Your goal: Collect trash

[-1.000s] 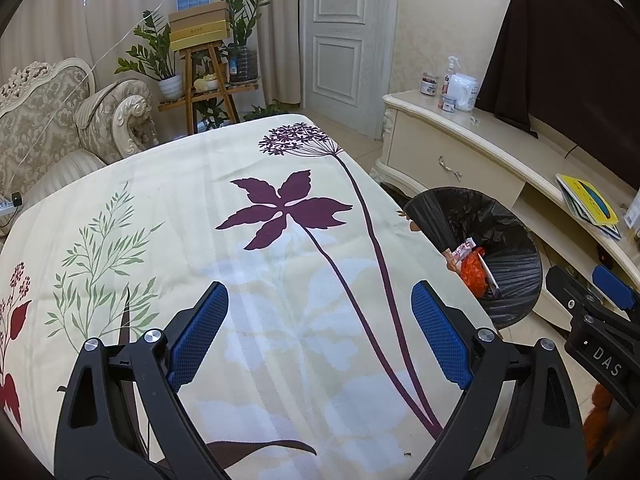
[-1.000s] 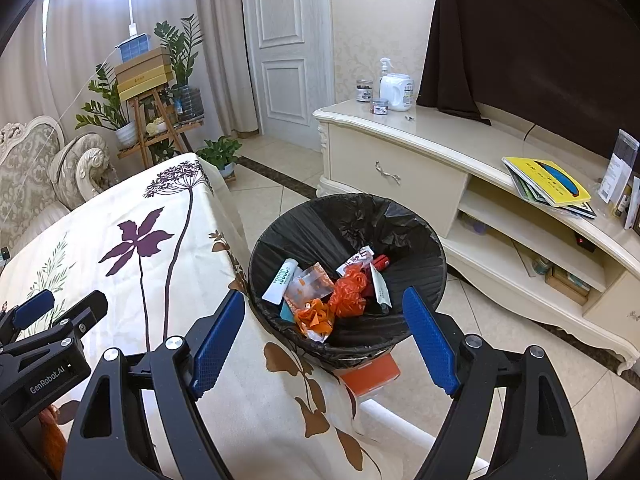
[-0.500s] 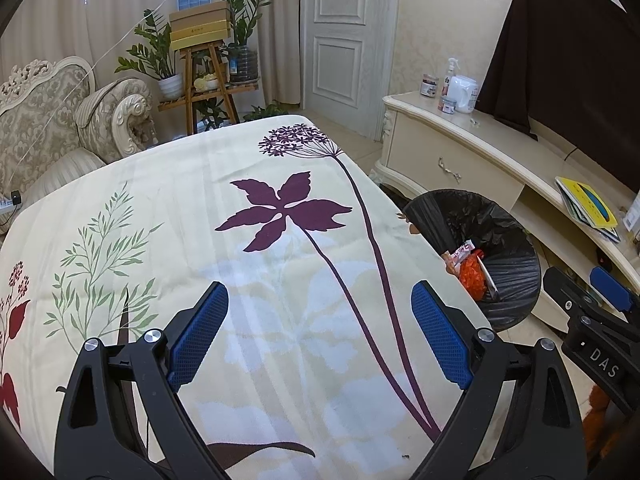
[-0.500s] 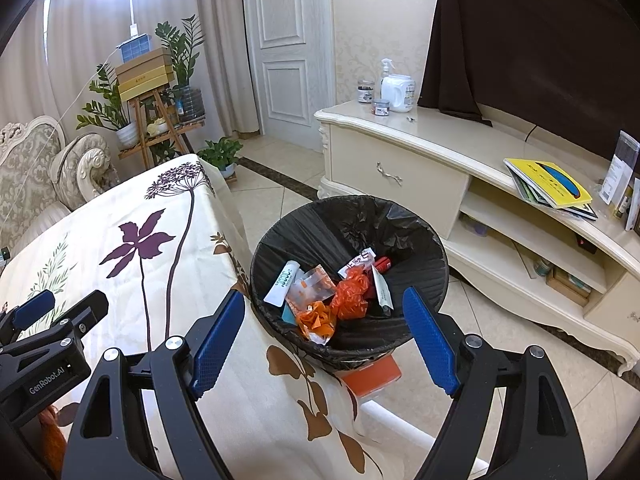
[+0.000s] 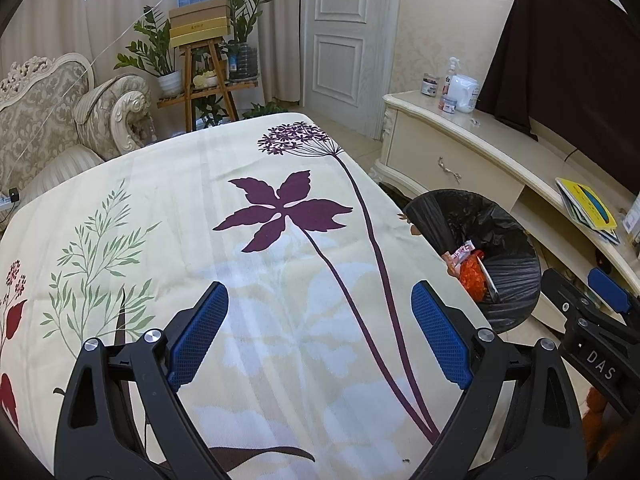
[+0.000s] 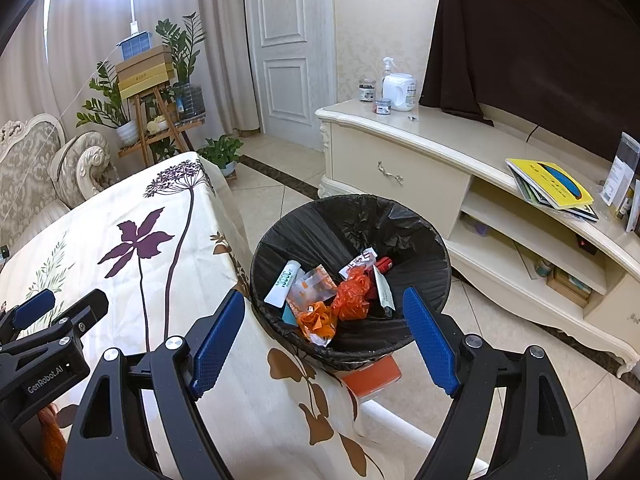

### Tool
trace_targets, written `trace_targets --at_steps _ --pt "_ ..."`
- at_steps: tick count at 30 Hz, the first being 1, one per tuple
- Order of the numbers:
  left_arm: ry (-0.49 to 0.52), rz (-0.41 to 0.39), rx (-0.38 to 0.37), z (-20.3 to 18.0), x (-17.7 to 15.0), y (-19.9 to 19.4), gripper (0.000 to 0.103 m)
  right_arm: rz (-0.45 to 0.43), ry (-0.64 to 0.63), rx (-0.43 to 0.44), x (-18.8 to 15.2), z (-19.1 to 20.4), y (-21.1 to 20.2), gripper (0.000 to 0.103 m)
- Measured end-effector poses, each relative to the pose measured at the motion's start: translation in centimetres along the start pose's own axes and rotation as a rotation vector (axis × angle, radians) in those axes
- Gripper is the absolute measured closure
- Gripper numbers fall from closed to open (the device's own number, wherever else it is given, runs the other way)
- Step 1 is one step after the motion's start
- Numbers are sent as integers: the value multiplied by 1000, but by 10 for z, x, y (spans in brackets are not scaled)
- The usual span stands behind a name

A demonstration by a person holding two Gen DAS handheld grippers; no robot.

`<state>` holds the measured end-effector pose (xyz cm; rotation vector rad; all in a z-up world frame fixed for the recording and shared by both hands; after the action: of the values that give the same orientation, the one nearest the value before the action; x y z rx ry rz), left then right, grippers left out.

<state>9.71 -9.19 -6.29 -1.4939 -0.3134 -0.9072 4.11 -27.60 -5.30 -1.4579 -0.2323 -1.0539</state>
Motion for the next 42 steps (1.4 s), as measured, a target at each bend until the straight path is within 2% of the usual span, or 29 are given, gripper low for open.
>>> trace_targets --at_steps 25,35,42 --pt "23 -53 4 -5 7 -3 12 10 -6 -2 -3 5 8 24" --pt "20 -54 -24 -10 6 -1 12 14 -7 -4 -4 3 9 24" --pt "11 -56 -14 -7 7 -1 12 14 -7 -5 -5 3 9 24"
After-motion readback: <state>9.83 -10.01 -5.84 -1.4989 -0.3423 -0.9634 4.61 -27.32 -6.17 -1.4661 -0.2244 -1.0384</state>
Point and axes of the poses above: each gripper's, at about its wrist camera, not at the fingertips, and y roughly the way its jaws point, z to its left, x to its top, the point moved 10 cm from there along y, roughly the way its jaws point, and after that the axes turned 11 degrees about y, right-handed, at the moved point
